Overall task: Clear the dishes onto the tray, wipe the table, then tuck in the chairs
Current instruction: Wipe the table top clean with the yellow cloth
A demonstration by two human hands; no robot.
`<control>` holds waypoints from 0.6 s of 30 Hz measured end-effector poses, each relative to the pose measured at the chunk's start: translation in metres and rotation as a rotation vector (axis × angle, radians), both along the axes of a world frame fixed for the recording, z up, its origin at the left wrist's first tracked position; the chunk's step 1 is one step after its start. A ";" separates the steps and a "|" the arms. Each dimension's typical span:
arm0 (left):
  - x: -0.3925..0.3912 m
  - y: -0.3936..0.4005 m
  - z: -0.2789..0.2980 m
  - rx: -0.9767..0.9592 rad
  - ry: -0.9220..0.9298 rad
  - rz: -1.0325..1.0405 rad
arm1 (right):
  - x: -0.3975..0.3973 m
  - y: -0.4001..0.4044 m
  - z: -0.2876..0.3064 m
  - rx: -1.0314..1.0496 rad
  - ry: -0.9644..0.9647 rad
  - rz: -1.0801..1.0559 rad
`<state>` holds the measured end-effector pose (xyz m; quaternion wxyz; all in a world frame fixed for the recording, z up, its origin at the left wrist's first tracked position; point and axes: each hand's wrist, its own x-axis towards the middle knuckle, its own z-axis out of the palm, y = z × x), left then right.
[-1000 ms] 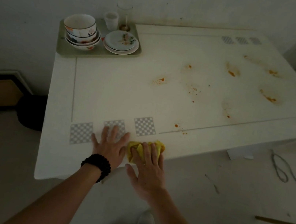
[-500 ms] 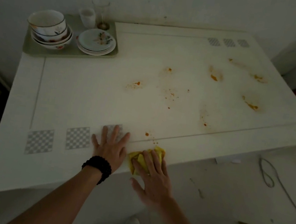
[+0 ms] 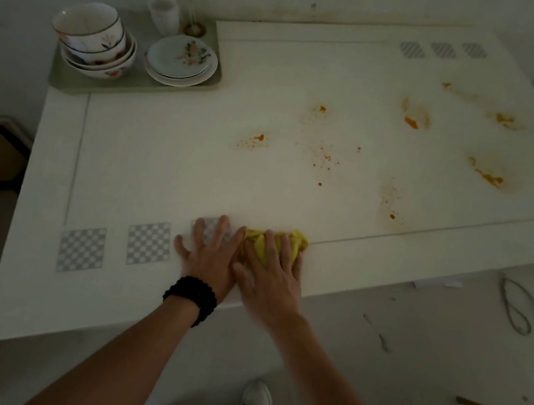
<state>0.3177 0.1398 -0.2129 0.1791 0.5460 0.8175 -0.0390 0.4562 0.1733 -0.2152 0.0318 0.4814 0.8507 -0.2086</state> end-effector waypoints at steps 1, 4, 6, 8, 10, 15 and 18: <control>-0.002 0.001 0.000 0.039 0.006 0.008 | 0.006 0.008 0.001 0.014 -0.004 0.068; -0.006 0.008 0.000 0.121 0.043 0.028 | 0.018 0.031 0.004 0.056 -0.016 0.111; -0.007 0.010 -0.001 0.129 0.083 0.053 | 0.016 0.041 0.005 0.048 -0.036 -0.042; -0.012 0.012 -0.002 0.111 0.105 0.070 | 0.005 0.046 0.005 0.005 -0.061 -0.192; -0.019 0.013 -0.003 0.092 0.086 0.105 | -0.005 0.046 0.005 -0.005 -0.071 -0.223; -0.045 0.024 -0.003 0.087 0.045 0.244 | -0.035 0.050 0.005 0.021 -0.005 0.173; -0.063 0.035 -0.002 0.072 0.028 0.314 | -0.051 0.062 0.004 0.021 -0.010 0.292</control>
